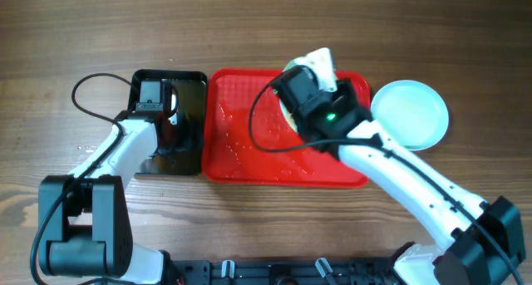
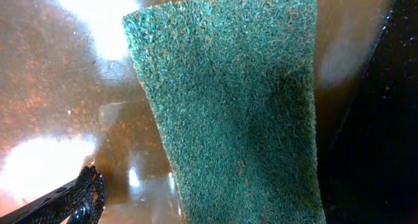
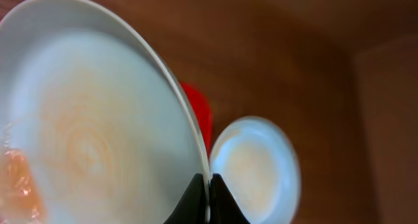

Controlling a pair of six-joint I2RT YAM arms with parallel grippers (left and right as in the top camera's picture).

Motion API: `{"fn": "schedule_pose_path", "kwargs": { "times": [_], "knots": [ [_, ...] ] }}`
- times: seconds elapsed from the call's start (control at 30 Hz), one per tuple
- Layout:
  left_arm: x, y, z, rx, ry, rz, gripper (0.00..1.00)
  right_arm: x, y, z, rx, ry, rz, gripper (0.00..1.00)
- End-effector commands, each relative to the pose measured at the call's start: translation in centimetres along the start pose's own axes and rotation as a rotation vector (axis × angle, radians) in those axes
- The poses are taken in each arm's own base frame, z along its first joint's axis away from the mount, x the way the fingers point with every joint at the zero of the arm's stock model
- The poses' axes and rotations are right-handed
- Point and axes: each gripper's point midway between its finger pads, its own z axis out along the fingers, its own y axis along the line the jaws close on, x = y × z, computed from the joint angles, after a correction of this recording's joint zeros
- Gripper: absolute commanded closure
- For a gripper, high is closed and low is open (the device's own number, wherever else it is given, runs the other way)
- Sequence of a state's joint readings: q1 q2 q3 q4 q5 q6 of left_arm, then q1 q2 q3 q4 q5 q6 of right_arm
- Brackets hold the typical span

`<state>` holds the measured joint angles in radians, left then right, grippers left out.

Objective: Clean dirty plates on tray and stack at the side
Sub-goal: 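Carry the last plate right with the right gripper onto the stack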

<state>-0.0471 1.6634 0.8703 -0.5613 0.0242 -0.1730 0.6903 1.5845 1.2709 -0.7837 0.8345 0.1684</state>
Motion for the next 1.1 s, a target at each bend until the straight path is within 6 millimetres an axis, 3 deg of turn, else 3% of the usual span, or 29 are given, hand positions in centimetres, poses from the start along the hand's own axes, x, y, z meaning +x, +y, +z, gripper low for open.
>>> {"fn": "schedule_pose_path", "kwargs": {
  "times": [0.0,0.13,0.43,0.53,0.6,0.67,0.8,0.87,0.93,1.07],
  "knots": [
    [0.9,-1.0,0.3,0.037,0.030,0.019,0.00,-2.4,-1.6,-2.7,0.156,-0.117,-0.160,0.96],
    [0.9,-1.0,0.3,0.036,0.030,0.019,0.00,-3.6,-1.0,-4.4,0.194,-0.183,-0.170,0.96],
    [0.9,-1.0,0.3,0.036,0.030,0.019,0.00,-4.6,-1.4,-4.6,0.224,-0.211,-0.163,0.96],
    [0.9,-1.0,0.3,0.036,0.030,0.019,0.00,-4.6,-0.8,-4.0,0.152,-0.215,-0.031,0.96],
    [0.9,-1.0,0.3,0.036,0.030,0.019,0.00,-3.0,0.8,-1.9,-0.034,-0.127,0.149,0.96],
    [0.9,-1.0,0.3,0.036,0.030,0.019,0.00,-0.4,0.4,1.0,-0.152,0.042,0.379,0.96],
    [0.9,-1.0,0.3,0.036,0.030,0.019,0.00,4.3,-4.4,6.5,-0.273,0.318,0.682,0.96],
    [0.9,-1.0,0.3,0.037,0.030,0.019,0.00,6.3,-6.8,8.1,-0.291,0.390,0.786,0.96],
    [0.9,-1.0,0.3,0.037,0.030,0.019,0.00,11.1,-12.0,10.3,-0.224,0.508,0.958,0.96],
    [0.9,-1.0,0.3,0.037,0.030,0.019,0.00,17.3,-16.0,11.5,-0.116,0.617,1.068,0.96]
  ]
}}
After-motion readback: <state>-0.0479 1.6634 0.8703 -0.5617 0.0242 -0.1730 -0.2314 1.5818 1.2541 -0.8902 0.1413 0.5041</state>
